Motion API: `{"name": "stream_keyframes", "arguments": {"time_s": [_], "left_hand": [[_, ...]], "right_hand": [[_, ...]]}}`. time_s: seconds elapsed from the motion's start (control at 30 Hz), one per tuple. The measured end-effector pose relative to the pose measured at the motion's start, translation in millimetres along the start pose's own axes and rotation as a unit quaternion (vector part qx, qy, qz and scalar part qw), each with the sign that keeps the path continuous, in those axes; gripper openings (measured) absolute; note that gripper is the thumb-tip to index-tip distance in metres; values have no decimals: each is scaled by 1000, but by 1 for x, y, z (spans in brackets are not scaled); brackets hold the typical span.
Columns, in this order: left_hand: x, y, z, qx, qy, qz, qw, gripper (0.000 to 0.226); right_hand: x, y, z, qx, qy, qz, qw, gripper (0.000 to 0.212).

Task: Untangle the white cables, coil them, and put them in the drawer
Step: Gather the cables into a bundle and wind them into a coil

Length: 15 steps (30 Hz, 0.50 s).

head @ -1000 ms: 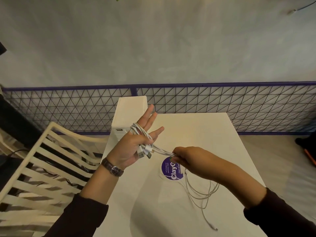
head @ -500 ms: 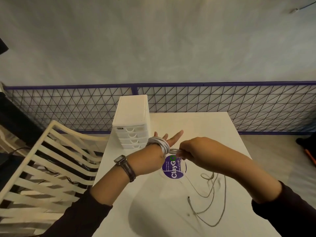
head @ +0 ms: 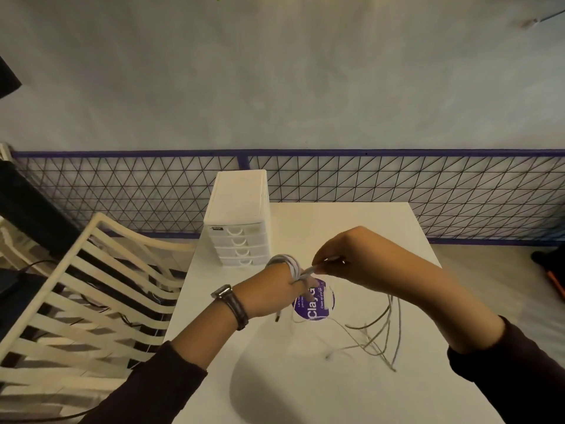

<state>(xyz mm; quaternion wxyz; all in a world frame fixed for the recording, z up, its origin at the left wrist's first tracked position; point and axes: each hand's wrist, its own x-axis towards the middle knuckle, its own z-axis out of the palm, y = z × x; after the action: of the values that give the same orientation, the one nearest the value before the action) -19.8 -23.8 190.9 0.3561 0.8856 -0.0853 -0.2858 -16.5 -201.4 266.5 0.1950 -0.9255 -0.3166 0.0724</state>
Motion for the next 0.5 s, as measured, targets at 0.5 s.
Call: {"name": "stream_keyframes", "arguments": {"time_s": [0.5], "left_hand": [[-27, 4, 0, -330, -288, 88, 894, 60]], "right_hand": [[20, 34, 5, 292, 55, -20, 955, 32]]}}
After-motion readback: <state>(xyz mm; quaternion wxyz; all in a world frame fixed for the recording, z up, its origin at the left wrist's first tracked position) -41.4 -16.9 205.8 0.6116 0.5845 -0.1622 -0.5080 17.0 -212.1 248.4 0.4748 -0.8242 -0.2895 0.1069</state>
